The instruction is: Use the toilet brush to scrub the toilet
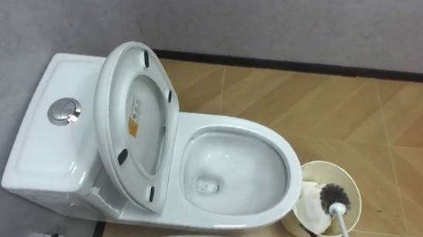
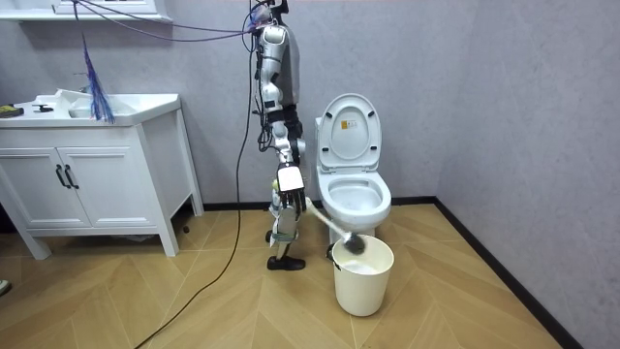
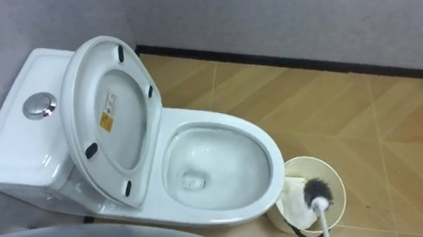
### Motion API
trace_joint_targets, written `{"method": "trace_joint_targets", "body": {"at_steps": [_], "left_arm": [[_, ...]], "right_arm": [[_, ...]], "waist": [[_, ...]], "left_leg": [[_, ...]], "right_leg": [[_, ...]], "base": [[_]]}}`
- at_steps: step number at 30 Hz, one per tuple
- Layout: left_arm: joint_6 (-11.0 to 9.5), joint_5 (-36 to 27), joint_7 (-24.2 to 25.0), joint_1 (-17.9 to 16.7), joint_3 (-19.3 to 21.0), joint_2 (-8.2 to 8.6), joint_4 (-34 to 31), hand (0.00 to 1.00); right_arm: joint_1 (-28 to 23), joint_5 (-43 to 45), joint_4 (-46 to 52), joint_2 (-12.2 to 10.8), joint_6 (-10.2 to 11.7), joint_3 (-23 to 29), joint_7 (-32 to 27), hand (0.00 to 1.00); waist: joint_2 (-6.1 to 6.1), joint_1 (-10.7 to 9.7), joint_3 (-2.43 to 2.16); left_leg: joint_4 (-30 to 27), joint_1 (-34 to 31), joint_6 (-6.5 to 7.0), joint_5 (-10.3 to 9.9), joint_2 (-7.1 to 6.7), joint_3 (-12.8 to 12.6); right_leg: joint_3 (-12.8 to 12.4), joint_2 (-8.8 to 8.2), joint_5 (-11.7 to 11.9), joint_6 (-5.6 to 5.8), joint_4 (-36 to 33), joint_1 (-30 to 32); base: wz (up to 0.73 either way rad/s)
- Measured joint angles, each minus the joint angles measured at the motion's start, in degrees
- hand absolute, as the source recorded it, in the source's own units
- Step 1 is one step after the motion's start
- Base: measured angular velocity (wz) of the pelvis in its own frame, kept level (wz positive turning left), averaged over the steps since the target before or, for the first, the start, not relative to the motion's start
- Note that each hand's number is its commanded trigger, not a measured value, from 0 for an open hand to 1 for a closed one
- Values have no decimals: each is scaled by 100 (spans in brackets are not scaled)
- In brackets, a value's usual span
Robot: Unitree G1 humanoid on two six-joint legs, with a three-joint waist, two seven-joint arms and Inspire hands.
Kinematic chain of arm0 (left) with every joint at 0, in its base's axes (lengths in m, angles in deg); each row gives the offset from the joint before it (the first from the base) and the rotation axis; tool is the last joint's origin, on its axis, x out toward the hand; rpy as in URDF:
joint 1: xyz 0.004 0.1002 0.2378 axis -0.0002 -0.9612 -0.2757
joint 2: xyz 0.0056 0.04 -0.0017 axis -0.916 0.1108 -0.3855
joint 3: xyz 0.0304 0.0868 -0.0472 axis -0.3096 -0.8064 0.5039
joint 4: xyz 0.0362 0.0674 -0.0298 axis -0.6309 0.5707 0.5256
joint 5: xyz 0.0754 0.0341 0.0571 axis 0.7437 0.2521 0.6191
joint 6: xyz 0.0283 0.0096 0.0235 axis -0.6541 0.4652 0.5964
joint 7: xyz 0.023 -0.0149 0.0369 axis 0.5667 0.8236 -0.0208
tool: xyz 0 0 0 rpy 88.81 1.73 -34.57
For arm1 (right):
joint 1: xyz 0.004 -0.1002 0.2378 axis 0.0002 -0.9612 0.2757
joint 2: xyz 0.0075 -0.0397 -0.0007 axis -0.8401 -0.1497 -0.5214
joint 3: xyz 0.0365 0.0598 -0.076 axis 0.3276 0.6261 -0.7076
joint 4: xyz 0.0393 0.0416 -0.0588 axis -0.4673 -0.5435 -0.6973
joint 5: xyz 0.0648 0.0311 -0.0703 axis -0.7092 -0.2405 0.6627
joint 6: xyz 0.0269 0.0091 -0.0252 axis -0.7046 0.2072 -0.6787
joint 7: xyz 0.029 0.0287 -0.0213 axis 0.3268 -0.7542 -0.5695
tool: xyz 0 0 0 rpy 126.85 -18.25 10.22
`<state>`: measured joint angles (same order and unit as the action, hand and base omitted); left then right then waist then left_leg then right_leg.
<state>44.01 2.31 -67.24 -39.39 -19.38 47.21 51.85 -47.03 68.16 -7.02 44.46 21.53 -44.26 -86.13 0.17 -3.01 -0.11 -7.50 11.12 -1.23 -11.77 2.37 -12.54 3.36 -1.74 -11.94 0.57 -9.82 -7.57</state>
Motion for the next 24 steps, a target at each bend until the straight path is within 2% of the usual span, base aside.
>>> {"method": "trace_joint_targets", "body": {"at_steps": [6, 14, 17, 21, 24], "left_arm": [[1, 122, 44, 34, 7, 3, 8, 0], [33, 145, 45, 14, 3, 16, 21, 0], [83, 346, 44, -2, -1, 18, 20, 0], [119, 446, 69, 5, -4, 18, 20, 0], [119, 573, 162, 54, -2, 26, 27, 0]], "right_arm": [[116, -174, -105, 1, 2, 139, 0, 0], [110, -199, -221, -65, -5, 150, 60, 0], [110, -198, -218, -66, -12, 106, 114, 0], [121, -226, -279, -68, -18, -27, 307, 0], [155, -249, -354, -70, -106, -172, 630, 0]], "waist": [[-6, 0, 26], [16, 10, 24], [19, 8, 22], [20, 4, 20], [18, 0, 8]], "left_leg": [[0, 56, 0, 0, 0, 0], [1, 56, 0, 0, 4, 11], [1, 55, 0, 0, 7, 14], [8, 45, -1, -5, 10, 21], [10, -2, 10, -44, 13, 146]], "right_leg": [[3, -2, -1, 1, 9, -61], [-7, 7, 1, 1, 3, -50], [-3, 10, 2, -1, 2, -50], [9, 12, 4, -2, 2, -49], [86, 14, 3, -1, -2, -37]], "base": [[0], [0], [0], [1], [11]]}}
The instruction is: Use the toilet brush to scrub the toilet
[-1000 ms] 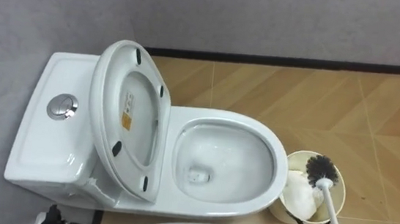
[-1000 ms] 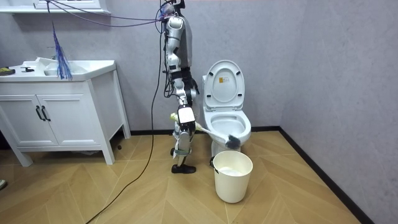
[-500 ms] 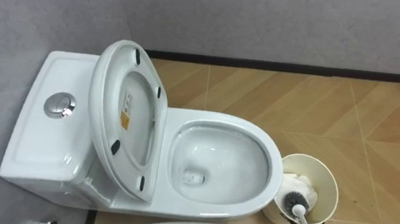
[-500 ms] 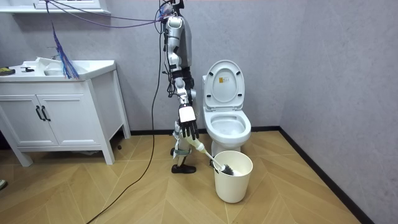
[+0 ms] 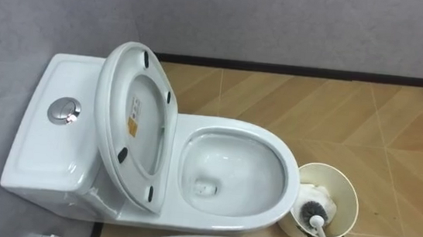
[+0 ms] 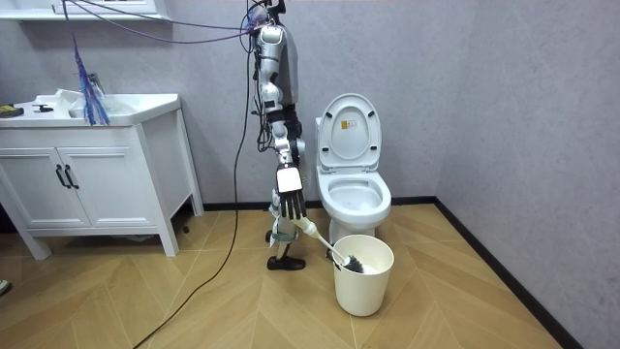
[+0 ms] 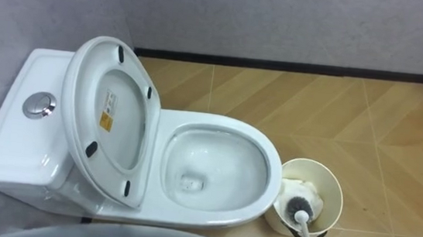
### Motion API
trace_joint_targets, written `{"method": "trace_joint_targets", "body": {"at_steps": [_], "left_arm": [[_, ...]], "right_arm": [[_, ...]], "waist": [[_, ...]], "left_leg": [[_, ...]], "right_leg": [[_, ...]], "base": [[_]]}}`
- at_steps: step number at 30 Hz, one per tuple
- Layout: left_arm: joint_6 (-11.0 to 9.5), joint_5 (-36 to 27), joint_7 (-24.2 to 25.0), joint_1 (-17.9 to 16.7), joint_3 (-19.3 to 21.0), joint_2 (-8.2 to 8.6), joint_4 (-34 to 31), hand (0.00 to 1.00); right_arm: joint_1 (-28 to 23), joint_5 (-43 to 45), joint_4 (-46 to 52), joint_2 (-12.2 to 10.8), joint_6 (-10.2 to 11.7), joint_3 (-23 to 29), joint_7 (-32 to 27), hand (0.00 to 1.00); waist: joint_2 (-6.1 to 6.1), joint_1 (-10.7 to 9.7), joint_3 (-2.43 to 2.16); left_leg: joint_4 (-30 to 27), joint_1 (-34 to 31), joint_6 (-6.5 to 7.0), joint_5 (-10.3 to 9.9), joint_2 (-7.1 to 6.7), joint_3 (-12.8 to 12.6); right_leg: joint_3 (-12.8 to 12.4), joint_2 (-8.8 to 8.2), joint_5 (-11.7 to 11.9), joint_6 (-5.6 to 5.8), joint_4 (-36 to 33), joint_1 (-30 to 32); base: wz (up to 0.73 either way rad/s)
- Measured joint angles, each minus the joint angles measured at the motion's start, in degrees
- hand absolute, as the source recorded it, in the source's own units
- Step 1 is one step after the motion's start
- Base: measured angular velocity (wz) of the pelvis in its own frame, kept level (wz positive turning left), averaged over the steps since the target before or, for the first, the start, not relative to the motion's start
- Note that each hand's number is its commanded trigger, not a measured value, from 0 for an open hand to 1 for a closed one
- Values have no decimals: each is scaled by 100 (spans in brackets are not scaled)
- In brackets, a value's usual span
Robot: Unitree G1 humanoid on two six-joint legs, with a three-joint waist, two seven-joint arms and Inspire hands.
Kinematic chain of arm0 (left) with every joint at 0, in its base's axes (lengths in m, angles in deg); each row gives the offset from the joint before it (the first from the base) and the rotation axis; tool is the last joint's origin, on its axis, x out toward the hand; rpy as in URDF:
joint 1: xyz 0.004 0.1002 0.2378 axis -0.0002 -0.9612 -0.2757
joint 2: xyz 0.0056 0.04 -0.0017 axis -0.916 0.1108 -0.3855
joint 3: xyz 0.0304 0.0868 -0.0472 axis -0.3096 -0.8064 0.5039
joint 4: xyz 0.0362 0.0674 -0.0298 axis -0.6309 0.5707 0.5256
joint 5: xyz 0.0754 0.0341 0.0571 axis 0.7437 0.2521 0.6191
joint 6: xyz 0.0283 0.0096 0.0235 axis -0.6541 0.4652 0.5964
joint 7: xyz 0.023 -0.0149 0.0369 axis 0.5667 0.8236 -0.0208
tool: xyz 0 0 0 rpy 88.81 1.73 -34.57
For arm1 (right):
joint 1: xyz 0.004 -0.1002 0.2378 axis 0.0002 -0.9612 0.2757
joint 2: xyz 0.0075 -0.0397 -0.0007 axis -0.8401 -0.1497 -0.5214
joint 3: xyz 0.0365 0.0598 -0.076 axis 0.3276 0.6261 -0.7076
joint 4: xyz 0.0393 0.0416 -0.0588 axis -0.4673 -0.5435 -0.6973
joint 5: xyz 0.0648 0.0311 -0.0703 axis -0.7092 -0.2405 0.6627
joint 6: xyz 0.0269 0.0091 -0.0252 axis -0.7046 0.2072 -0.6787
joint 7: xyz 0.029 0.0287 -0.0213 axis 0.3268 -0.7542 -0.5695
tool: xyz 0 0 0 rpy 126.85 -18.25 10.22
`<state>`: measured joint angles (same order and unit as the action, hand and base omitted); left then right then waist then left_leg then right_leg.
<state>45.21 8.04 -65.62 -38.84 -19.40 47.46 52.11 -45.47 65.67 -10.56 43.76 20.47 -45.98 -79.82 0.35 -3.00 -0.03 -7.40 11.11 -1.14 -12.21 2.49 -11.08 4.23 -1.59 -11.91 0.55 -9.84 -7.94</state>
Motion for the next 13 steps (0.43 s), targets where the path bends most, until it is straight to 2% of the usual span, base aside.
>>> {"method": "trace_joint_targets", "body": {"at_steps": [3, 7, 13], "left_arm": [[15, 55, 39, 10, -8, 29, -10, 0], [45, 52, 145, 21, -5, 33, -9, 0], [46, 232, 409, 53, -17, 47, -5, 0]], "right_arm": [[-1, -201, -35, 0, -48, -144, 494, 0], [12, -582, -116, 1, -218, -315, 1170, 0], [104, -852, -342, 3, -285, -520, 1851, 0]], "waist": [[-24, -5, -15], [-39, -8, -13], [-81, -10, -11]], "left_leg": [[-12, -37, 1, -2, 0, 28], [-19, -52, 2, -3, 0, 53], [-36, -118, 3, -3, -19, 191]], "right_leg": [[34, -3, 2, 0, -10, 7], [70, -10, -2, 1, 11, -10], [183, -30, -4, 4, 0, -20]], "base": [[6], [3], [10]]}}
